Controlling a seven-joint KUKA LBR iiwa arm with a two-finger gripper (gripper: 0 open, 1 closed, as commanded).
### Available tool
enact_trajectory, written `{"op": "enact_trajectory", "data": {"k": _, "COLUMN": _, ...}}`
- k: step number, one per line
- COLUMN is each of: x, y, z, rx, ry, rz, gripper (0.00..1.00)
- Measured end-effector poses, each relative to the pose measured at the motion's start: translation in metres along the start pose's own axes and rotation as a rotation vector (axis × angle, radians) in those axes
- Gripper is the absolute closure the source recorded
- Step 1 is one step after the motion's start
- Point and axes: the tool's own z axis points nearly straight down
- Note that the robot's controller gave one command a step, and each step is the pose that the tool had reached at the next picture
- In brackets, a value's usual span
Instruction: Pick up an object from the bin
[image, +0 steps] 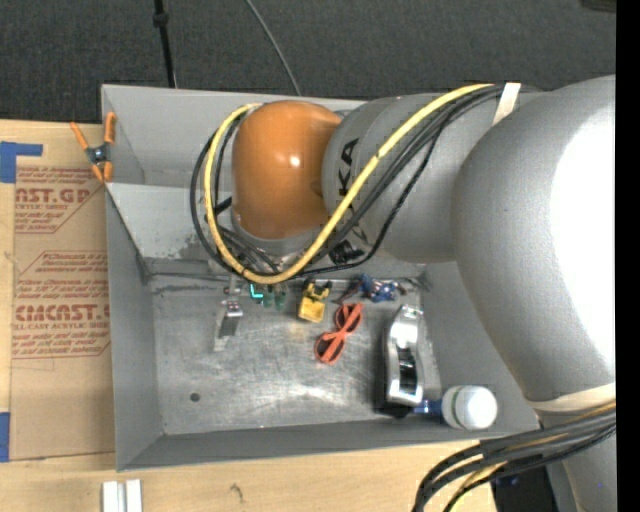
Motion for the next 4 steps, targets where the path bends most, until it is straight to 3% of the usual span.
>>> {"op": "enact_trajectory", "data": {"k": 1, "x": -0.002, "y": -0.001, "z": -0.005, "rx": -0.001, "ry": -0.007, "rz": 0.001, "gripper": 0.00}}
{"op": "enact_trajectory", "data": {"k": 2, "x": 0.004, "y": -0.011, "z": -0.013, "rx": -0.002, "ry": -0.005, "rz": 0.132, "gripper": 0.00}}
{"op": "enact_trajectory", "data": {"k": 3, "x": 0.009, "y": -0.036, "z": -0.015, "rx": -0.002, "ry": -0.007, "rz": 0.299, "gripper": 0.00}}
{"op": "enact_trajectory", "data": {"k": 4, "x": 0.003, "y": -0.044, "z": -0.021, "rx": 0.001, "ry": -0.007, "rz": 0.031, "gripper": 0.00}}
